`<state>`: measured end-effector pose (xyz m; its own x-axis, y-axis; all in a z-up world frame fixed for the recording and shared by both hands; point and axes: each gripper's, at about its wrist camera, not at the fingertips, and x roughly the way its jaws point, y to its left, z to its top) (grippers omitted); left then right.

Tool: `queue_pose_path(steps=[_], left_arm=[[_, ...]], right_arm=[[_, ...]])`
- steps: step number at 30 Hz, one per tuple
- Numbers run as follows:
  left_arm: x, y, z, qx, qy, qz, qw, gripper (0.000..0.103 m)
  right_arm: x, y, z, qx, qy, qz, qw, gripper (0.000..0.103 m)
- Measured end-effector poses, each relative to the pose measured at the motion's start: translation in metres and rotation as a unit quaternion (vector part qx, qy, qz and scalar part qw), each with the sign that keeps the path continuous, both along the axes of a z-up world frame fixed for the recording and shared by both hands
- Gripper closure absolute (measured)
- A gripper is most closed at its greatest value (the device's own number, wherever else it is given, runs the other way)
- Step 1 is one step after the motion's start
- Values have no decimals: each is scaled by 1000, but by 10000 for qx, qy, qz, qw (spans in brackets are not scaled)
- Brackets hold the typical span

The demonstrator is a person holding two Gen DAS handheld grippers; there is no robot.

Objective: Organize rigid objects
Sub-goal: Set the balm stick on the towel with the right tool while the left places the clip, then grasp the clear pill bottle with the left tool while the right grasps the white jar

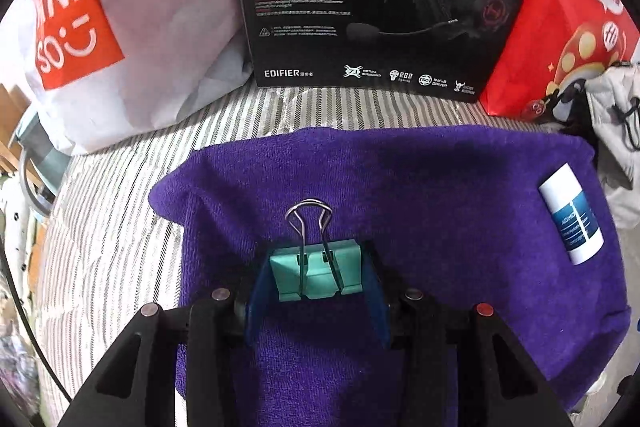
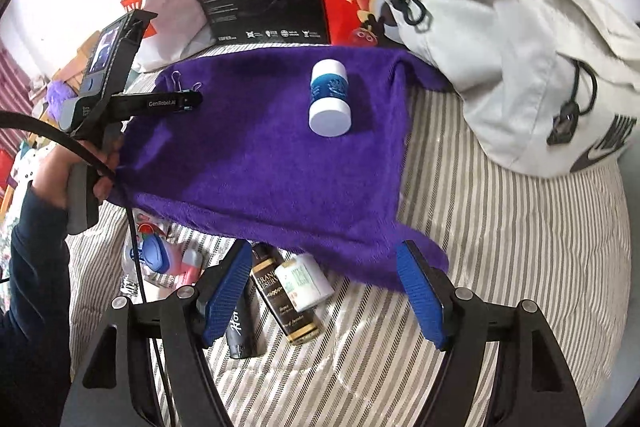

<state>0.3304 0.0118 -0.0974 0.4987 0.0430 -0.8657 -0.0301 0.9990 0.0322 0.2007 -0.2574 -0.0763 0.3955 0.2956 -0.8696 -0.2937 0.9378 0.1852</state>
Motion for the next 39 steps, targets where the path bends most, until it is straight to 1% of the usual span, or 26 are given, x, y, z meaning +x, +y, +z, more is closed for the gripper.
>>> queue_pose_path(steps=[2, 7, 11, 14, 17, 20, 22, 24, 28, 32, 33, 34, 37, 39], left_arm=[[0, -2, -1, 57, 7, -4, 10000, 60], [-8, -2, -4, 104, 57, 97, 9999, 40], [-24, 1, 0, 35, 52, 145, 9999, 40], [-44, -3, 15, 51, -33, 188, 9998, 40], [-73, -7, 32, 40, -171, 142, 9997, 40], [-108, -9, 43, -241, -244, 63, 9994, 40], [-132, -14, 45, -489, -214, -47, 9986, 40], [-153, -23, 47, -626, -202, -171, 9977, 40], [-184, -39, 37, -684, -42, -359, 9970, 40], [-188, -46, 19, -635, 167, -353, 9972, 40], [-186, -47, 14, -597, 167, -358, 9974, 36], [-184, -48, 11, -597, 140, -378, 9974, 35], [-180, -54, -3, -566, 323, -407, 9970, 34], [-182, -56, -6, -473, 221, -443, 9977, 34]], right_arm=[[-2, -2, 0, 19, -1, -14, 10000, 29], [-11, -9, 4, 56, -40, -78, 9999, 29], [-22, -13, 8, 79, -75, -135, 9998, 29], [-32, -18, 13, 115, -129, -179, 9997, 29], [-44, -21, 19, 164, -185, -242, 9994, 29], [-57, -23, 22, 220, -200, -294, 9991, 29], [-64, -24, 22, 216, -195, -335, 9990, 29], [-70, -24, 21, 188, -180, -356, 9990, 29], [-84, -24, 23, 183, -214, -403, 9988, 29], [-94, -20, 24, 159, -208, -375, 9990, 29], [-97, -19, 24, 136, -206, -371, 9990, 29], [-100, -18, 25, 134, -212, -365, 9990, 29], [-105, -16, 22, 175, -179, -346, 9991, 28], [-107, -15, 20, 162, -171, -351, 9991, 28]])
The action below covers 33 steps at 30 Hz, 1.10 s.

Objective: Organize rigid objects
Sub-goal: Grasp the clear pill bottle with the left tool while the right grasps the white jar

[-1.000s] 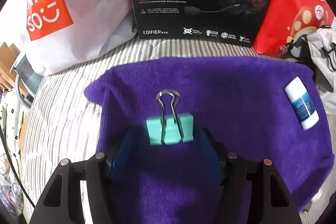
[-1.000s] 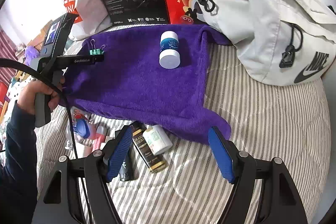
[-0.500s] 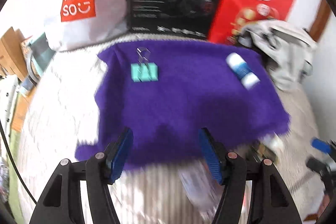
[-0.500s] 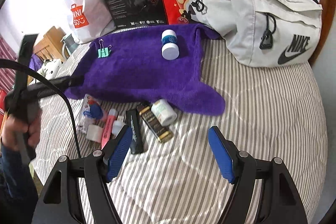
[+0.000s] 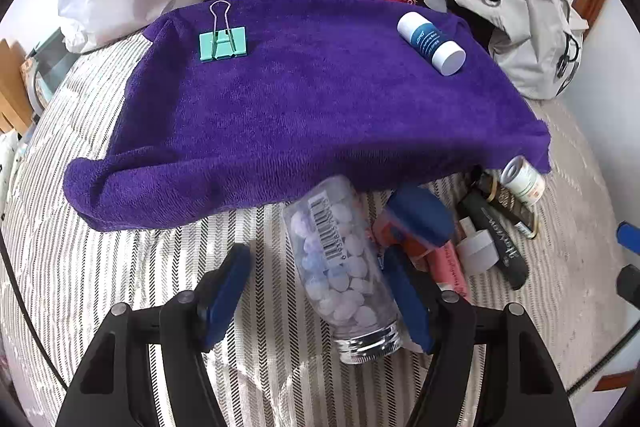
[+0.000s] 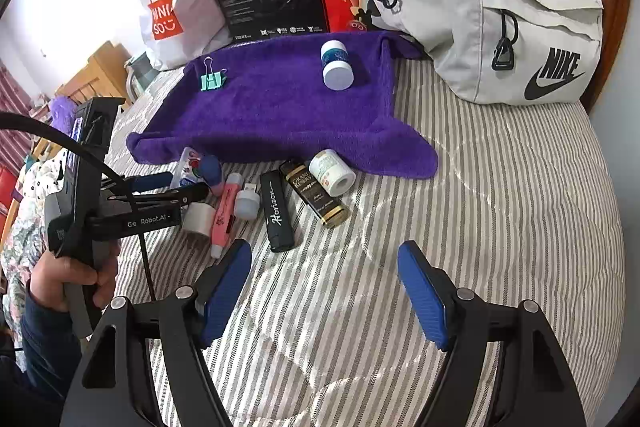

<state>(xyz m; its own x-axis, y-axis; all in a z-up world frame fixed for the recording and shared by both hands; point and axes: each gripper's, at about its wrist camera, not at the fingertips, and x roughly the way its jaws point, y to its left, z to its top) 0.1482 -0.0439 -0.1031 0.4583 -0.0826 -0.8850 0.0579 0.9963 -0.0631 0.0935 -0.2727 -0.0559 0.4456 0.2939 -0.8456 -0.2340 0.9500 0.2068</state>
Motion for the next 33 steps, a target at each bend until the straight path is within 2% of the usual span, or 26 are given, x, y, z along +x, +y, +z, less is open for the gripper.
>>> queue_pose_path(steps=[6, 10, 13, 17, 19, 26, 28, 30, 33], left_arm=[[-7, 7, -2, 185, -73, 26, 9998, 34], [-7, -5, -7, 511, -229, -193, 9982, 36], [-5, -8, -8, 553, -279, -250, 9978, 37], [-6, -7, -9, 412, -301, -308, 9982, 46], [-9, -10, -7, 395, -363, -425, 9977, 64], [-12, -8, -6, 346, -324, -533, 9975, 64], [-12, -8, -5, 344, -308, -560, 9974, 63], [-12, -8, -5, 347, -295, -567, 9974, 63], [-12, -7, -5, 331, -310, -575, 9973, 63]], right_arm=[[-2, -1, -5, 38, 8, -29, 10000, 26], [3, -4, -16, 107, 99, -97, 9998, 26], [10, -7, -27, 74, 141, -198, 9997, 26], [26, -13, -39, 53, 148, -352, 9993, 26], [36, -13, -42, 93, 117, -411, 9990, 26], [64, 5, -49, 191, -109, -329, 9992, 26], [70, 11, -56, 87, -123, -242, 9996, 28], [76, 14, -63, -24, -70, -212, 9997, 41], [81, 11, -66, 84, -95, -171, 9998, 46]])
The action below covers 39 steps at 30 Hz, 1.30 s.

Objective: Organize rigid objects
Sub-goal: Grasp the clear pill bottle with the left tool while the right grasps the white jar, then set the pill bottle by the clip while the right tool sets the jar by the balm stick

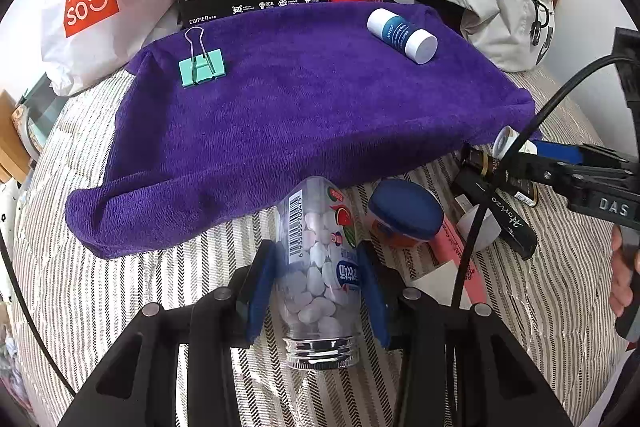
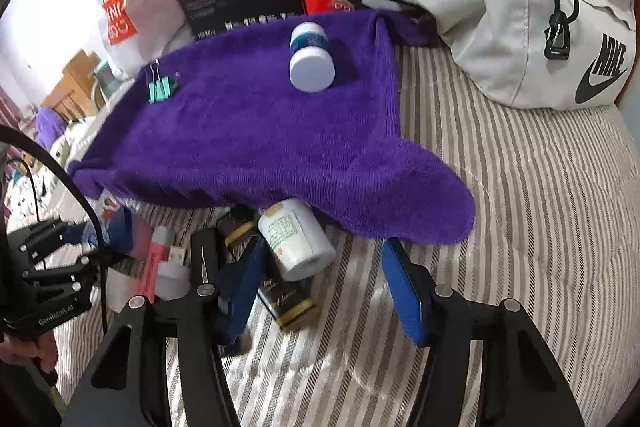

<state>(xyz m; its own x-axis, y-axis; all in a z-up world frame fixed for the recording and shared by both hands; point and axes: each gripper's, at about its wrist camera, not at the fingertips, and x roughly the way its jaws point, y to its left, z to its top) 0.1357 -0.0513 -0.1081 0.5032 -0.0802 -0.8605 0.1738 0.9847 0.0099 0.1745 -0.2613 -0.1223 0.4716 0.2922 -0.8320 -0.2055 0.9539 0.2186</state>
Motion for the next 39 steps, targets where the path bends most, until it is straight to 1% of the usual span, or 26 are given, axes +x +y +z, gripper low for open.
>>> queue_pose_path(steps=[4, 5, 7, 8, 9, 12, 15, 18, 21, 24, 25, 27, 29, 35, 39], left_arm=[[0, 0, 0, 18, -13, 14, 10000, 63], [0, -1, 0, 26, -16, 16, 10000, 63], [-1, -1, 0, 23, -18, 13, 10000, 63], [-1, -1, 0, 24, -18, 11, 10000, 63], [-1, -1, 0, 25, -18, 12, 10000, 63], [-1, -2, 0, 26, -17, 24, 10000, 63], [-1, -1, 0, 9, -21, 12, 10000, 63], [-2, 0, 1, 22, 1, -18, 10000, 63], [-6, 2, 1, 127, 0, -15, 9999, 63], [-8, 5, 1, 69, -1, -15, 10000, 63], [-7, 4, 1, 92, 2, -9, 10000, 62], [-7, 1, 1, 188, -18, 7, 9998, 62], [-7, 0, 1, 216, -31, 26, 9998, 62], [-7, 3, 1, 87, -127, -6, 9999, 64], [-10, 9, 2, -79, -128, -19, 9999, 64]], right_arm=[[5, 4, -2, 11, -109, 116, 9999, 49], [5, 5, -3, 27, -143, 149, 9998, 52], [5, 7, -3, 80, -181, 220, 9996, 61], [5, 7, -3, 122, -172, 246, 9995, 70], [5, 8, -3, 169, -150, 280, 9994, 75], [1, 12, -1, 48, -152, 321, 9994, 75], [-7, 5, 2, -97, -89, 266, 9996, 75], [-23, -10, 5, -512, -36, 62, 9987, 75], [-33, -22, -1, -722, 100, -93, 9973, 75], [-39, -24, -4, -712, 64, -146, 9973, 74], [-38, -22, -6, -765, 93, -152, 9969, 73], [-39, -18, -7, -890, -39, -149, 9959, 73], [-38, -18, -7, -859, -74, -200, 9961, 73], [-39, -13, -7, -1051, -161, -116, 9943, 75], [-37, -11, -6, -1124, -134, -82, 9935, 75]])
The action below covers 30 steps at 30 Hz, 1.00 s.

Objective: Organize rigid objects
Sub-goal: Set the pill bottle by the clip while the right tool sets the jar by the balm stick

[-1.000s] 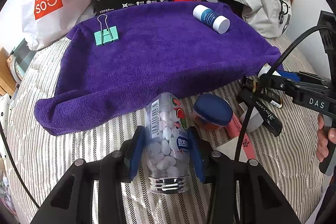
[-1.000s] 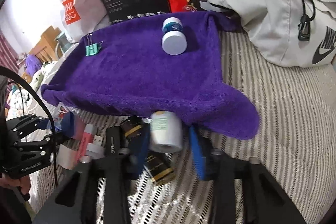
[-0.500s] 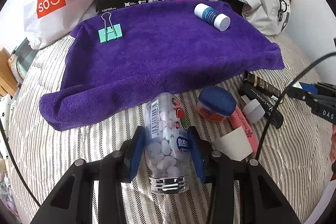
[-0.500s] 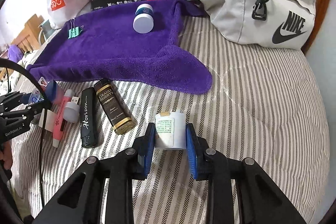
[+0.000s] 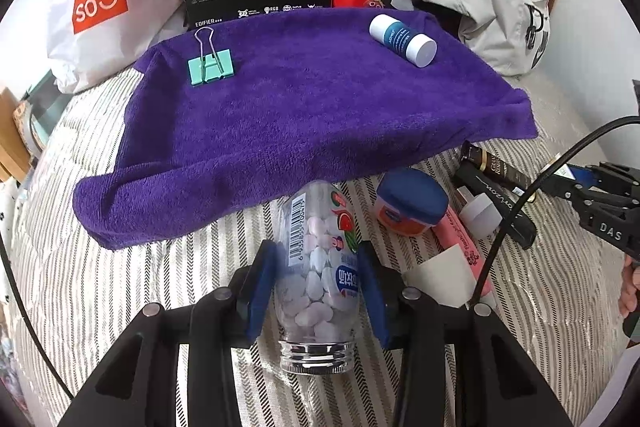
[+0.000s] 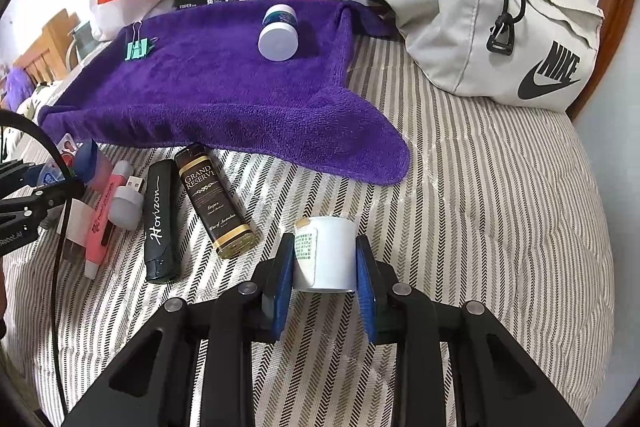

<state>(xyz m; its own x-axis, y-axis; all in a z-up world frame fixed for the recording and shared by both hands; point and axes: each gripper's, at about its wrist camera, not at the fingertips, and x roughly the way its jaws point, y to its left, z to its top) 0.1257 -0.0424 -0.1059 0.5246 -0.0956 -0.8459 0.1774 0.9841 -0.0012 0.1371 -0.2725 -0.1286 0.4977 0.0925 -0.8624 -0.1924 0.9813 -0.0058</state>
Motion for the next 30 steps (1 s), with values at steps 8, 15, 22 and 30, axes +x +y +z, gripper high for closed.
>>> queue_pose_path(steps=[8, 15, 22, 30], left_arm=[[-4, 15, 10, -329, 80, -4, 9994, 64], [-7, 24, 26, -401, -17, 46, 9992, 64], [-2, 34, 35, -474, -104, 94, 9988, 64], [14, 50, 50, -499, -230, 198, 9983, 64]], right_arm=[[0, -5, 0, 208, 62, -96, 9997, 74], [-3, -4, 15, 499, 88, 11, 9987, 75], [1, 7, 34, 678, 32, 234, 9974, 75], [30, 27, 59, 831, -147, 480, 9953, 74]])
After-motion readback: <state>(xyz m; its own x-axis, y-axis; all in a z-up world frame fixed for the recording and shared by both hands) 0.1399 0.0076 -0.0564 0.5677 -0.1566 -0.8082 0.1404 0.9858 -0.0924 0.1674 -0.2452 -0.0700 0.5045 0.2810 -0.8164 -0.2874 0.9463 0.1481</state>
